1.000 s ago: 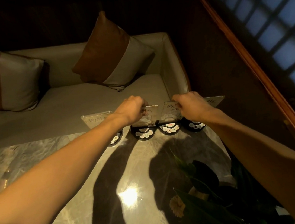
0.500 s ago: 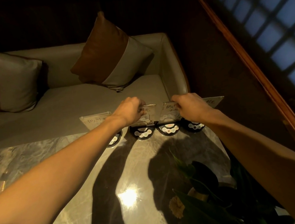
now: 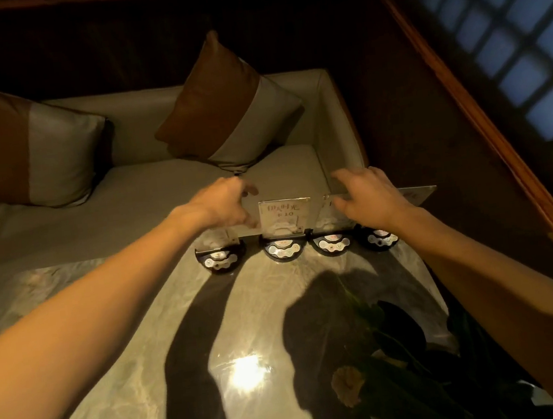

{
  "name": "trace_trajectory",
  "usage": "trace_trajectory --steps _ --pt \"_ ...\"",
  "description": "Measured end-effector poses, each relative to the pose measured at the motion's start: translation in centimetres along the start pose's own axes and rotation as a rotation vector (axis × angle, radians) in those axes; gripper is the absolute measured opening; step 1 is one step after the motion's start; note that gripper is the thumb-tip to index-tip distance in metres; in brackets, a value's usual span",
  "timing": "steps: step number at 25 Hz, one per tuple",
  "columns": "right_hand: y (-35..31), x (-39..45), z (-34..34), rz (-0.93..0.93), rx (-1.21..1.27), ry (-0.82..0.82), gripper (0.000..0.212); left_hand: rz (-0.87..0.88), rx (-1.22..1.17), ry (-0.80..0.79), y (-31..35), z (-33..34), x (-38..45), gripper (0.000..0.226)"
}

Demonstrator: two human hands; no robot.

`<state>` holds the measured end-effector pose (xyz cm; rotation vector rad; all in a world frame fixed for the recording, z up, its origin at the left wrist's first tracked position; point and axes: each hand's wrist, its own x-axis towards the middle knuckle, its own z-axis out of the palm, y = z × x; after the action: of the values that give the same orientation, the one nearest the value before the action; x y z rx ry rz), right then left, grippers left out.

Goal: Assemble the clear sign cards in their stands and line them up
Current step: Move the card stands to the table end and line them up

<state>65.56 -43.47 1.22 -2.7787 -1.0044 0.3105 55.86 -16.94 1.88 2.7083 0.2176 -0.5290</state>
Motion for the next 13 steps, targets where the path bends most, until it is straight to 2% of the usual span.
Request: trace_trajectory --steps 4,8,13 --pt "-3.6 0.8 0.0 -0.088 -0.002 -0.024 0.045 -0.074 0.187 -0.094 -3.3 -0.3 -2.0 0.055" --pt "-5.9 2.0 0.8 -0.109 -0.065 -0.105 0.035 -0.088 0.147 0.044 -4.3 0.8 -2.4 0.030" --pt "-6.0 2.3 1.6 -0.104 -0.056 -0.142 0.023 -0.053 0.083 0.085 -4.3 1.0 -1.9 0.024"
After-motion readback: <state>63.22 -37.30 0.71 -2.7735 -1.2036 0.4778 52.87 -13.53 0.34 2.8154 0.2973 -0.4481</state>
